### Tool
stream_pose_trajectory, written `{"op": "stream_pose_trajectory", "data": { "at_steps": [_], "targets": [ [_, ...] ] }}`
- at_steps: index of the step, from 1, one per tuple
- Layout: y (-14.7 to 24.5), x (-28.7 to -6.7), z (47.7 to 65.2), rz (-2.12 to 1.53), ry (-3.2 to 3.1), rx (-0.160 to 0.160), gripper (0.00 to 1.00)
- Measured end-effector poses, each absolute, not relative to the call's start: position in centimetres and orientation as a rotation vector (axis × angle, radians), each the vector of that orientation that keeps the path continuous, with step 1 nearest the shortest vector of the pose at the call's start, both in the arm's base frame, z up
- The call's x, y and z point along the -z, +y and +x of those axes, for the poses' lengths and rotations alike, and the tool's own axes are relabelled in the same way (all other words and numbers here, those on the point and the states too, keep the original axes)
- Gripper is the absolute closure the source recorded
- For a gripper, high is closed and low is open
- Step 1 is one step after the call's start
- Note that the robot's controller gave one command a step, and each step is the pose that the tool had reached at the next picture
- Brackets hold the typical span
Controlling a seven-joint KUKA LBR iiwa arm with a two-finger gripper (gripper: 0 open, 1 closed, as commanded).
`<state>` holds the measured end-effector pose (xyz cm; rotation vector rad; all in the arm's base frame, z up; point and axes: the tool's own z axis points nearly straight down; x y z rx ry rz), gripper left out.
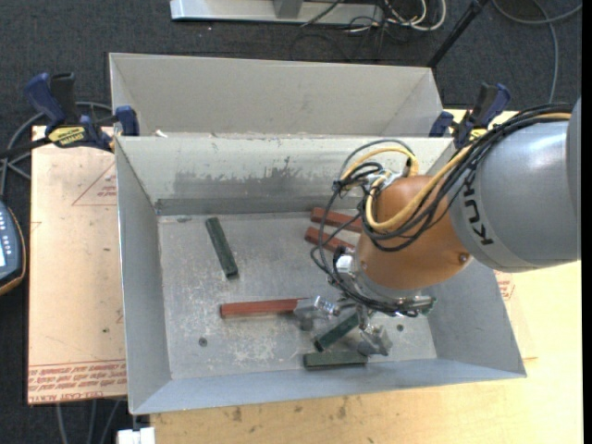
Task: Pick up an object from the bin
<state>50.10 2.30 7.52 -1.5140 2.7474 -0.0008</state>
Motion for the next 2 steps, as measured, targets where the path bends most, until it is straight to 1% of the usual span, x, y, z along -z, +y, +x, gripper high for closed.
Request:
{"op": "stream_pose_trajectory", "data": {
  "at_steps": [1, 2],
  "targets": [
    [0.85, -7.04, 49.81, -1.995, 2.422, 0.0, 0.0],
    [0.91, -7.04, 49.8, -1.999, 2.42, -0.001, 1.0]
  ]
}}
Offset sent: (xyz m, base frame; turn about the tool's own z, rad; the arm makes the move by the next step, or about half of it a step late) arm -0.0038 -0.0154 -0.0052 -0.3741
